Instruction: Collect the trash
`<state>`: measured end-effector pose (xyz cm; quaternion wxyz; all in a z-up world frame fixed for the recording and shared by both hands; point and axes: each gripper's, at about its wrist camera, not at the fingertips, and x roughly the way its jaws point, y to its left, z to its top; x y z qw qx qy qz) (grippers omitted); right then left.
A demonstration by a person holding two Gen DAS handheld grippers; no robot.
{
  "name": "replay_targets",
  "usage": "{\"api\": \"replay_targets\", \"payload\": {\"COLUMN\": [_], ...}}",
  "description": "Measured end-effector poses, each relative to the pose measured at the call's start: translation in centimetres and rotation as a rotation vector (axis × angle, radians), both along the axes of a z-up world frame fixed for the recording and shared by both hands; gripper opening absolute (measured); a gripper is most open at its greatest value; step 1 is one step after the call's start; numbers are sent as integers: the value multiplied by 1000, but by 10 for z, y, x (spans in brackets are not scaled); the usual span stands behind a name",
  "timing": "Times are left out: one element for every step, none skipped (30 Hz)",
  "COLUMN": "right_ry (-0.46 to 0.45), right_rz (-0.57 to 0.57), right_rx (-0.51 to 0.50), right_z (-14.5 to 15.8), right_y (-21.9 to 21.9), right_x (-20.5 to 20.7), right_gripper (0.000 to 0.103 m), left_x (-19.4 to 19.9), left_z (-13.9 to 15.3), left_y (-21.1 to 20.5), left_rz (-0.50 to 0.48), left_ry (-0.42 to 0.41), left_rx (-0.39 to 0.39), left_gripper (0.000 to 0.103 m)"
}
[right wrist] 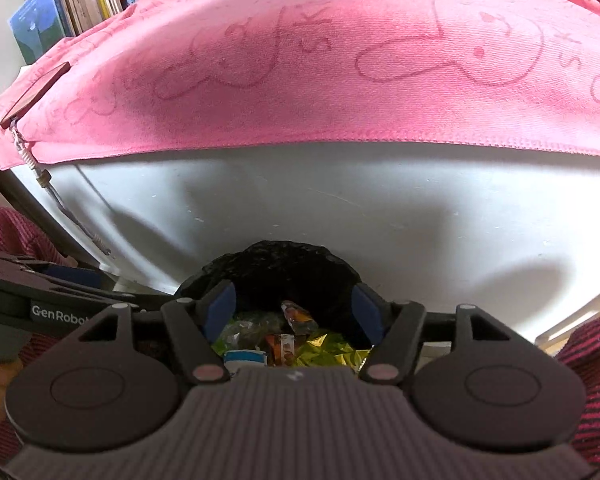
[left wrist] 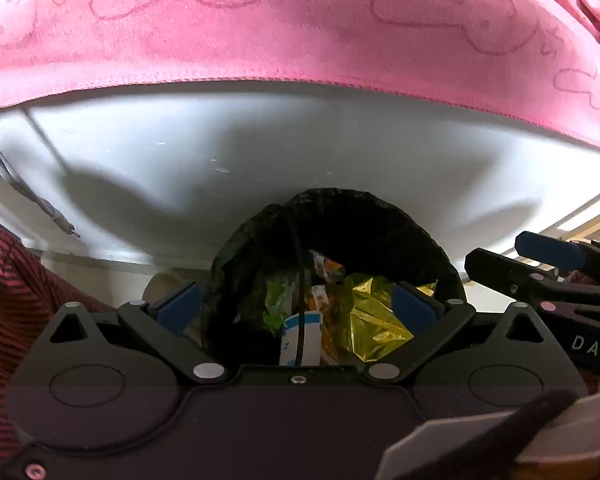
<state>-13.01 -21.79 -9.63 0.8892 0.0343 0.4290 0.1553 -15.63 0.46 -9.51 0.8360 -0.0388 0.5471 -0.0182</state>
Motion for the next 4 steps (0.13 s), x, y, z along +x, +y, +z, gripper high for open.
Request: {"api": "replay_targets", "payload": {"right_ry": [-2,-3,-4,-6], "right_rz": [0,0,0,0], "right_rx": [-1,-2,-2,-2], "right_z": [0,1,2,2], "right_y": [0,1,1,1], "right_x": [0,-1,-1,-2], "right_gripper": [77,77,77,77], "left_x": [0,0,-1,-1], "left_z": [1,1,3,3], "left_y": [-1,-1,-2,-3], "left_rz": [0,-2,-5,-7], "left_ry": [-2,-4,-8,-11], "left_rx": [1,3,9,15], "left_gripper": [101,101,101,101]}}
